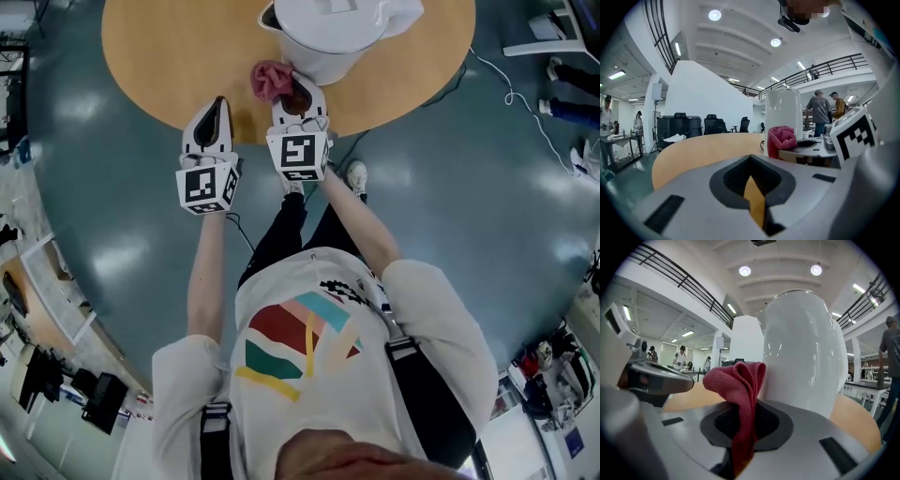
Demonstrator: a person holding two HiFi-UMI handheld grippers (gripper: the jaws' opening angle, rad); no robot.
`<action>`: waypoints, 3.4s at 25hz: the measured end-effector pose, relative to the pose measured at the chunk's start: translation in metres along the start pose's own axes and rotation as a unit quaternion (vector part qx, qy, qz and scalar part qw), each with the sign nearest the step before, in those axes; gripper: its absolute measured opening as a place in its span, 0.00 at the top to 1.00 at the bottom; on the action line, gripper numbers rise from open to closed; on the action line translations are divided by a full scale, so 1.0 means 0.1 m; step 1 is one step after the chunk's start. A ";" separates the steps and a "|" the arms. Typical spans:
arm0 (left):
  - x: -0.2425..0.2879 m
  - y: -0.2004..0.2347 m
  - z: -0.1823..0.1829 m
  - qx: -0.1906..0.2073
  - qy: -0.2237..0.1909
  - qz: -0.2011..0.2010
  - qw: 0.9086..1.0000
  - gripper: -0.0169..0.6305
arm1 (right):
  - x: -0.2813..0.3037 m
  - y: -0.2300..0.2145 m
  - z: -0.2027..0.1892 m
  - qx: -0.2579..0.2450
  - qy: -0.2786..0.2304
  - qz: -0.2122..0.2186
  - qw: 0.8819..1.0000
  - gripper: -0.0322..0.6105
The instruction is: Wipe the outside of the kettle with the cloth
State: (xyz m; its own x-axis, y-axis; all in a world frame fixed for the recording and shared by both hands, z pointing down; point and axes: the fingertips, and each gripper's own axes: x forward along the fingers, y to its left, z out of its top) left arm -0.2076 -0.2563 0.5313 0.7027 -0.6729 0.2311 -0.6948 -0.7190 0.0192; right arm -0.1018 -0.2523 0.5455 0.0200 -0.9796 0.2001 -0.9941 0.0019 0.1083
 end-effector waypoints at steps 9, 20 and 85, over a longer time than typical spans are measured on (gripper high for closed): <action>0.08 -0.30 -0.01 -0.001 0.004 -0.010 1.000 0.91 | -0.29 -0.17 -0.03 -0.006 -0.002 0.007 1.000 0.88; 0.31 -0.92 0.15 -0.017 -0.006 0.002 1.000 0.91 | -0.71 -0.80 -0.11 0.000 0.005 0.029 1.000 0.88; 0.47 -1.29 1.80 0.036 -0.126 -0.055 0.990 0.32 | -1.36 -2.46 0.27 0.065 0.038 0.022 0.997 0.88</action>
State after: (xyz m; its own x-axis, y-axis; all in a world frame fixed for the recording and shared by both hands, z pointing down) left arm -0.0571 -0.2262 0.3641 0.7951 -0.6062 -0.0193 -0.6064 -0.7941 -0.0401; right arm 0.1375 -0.1251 0.4648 -0.0214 -0.9611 0.2754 -0.9995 0.0141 -0.0287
